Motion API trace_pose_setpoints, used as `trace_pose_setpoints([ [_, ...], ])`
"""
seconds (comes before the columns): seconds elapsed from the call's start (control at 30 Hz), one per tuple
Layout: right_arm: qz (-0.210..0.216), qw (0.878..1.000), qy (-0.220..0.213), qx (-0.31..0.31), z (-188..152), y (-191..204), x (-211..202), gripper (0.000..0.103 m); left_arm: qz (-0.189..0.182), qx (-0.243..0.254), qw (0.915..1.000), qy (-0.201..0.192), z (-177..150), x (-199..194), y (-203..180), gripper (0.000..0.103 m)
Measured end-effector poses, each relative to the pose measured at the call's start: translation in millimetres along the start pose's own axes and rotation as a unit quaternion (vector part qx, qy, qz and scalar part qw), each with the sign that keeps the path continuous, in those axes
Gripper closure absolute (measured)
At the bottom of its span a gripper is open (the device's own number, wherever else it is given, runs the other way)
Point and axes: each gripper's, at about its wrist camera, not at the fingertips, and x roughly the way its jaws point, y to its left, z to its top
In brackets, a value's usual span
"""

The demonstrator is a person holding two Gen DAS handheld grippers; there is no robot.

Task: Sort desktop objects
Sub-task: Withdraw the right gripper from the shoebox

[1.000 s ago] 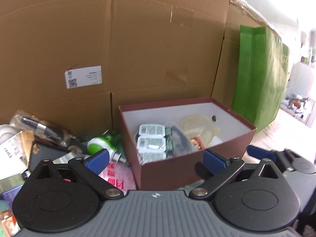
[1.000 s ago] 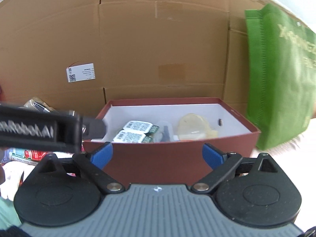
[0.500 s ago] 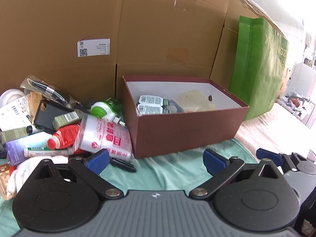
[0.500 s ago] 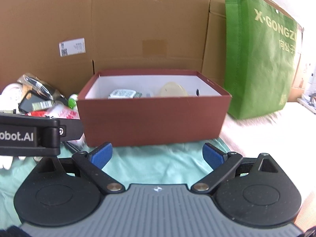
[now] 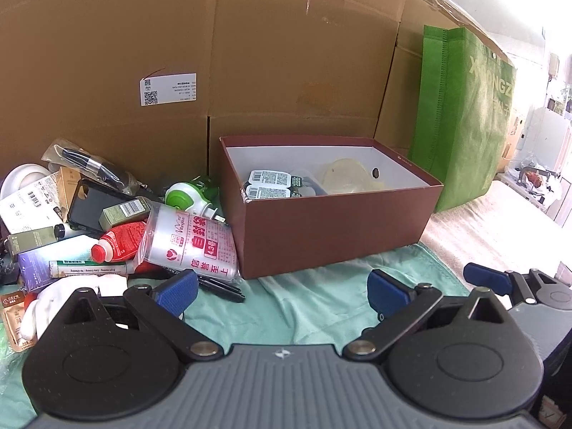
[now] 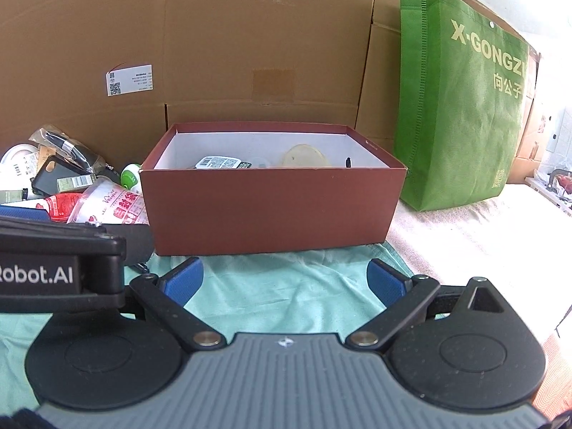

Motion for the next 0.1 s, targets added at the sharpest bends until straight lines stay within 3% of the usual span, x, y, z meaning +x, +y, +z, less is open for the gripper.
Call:
trace_pose_setpoints([
  [0.1,0.0,1.0,0.002,-0.001,-0.3,1.5,0.6,0.007,-0.006,0.0,1.0,-0.001,-0.6,-1.5,0.5,0.0],
])
